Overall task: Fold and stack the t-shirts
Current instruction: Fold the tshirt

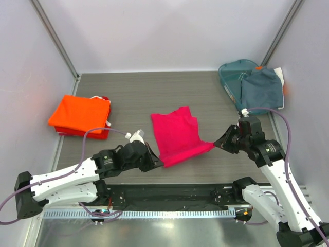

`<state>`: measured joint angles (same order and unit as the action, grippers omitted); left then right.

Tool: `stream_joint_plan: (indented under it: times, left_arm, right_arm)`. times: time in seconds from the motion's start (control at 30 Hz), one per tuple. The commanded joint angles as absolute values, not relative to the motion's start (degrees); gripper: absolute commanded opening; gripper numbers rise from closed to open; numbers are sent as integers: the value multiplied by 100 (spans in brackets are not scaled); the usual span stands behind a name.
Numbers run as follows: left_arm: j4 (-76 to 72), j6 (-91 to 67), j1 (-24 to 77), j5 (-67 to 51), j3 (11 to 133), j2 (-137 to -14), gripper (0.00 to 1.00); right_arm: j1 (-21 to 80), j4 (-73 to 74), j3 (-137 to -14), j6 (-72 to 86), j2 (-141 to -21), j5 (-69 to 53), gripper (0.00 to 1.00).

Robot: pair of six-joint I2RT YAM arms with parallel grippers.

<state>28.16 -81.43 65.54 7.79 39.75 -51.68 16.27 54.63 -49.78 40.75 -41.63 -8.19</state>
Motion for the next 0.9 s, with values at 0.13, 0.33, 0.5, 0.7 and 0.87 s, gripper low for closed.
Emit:
stream_joint_plan:
  times: [0.13,0.33,0.5,0.7,0.87]
  left_arm:
    - [3059,-7498,5687,28,4175,-5291,0]
    - [3006,-6953,4817,-623,4421,-5791,0]
    - [3006,-6540,4167,-1115,4675,-6231,1]
    - [3006,-6039,3446,-1721,5150,-6899,0]
    - [3181,-5678,2972,-1898,5774,-7452,0]
  right_arm:
    - [1591,4896,-5387,3911,-4640,-378,2]
    - [1591,4624,-5616,3841,-5229,-316,3]
    - [1591,4342,-5880,3771,-5930,-299,1]
    - [1582,3895,-6248,3744,-6661,-281,1]
    - [1582,3692,-6811,3727,-7426,-316,1]
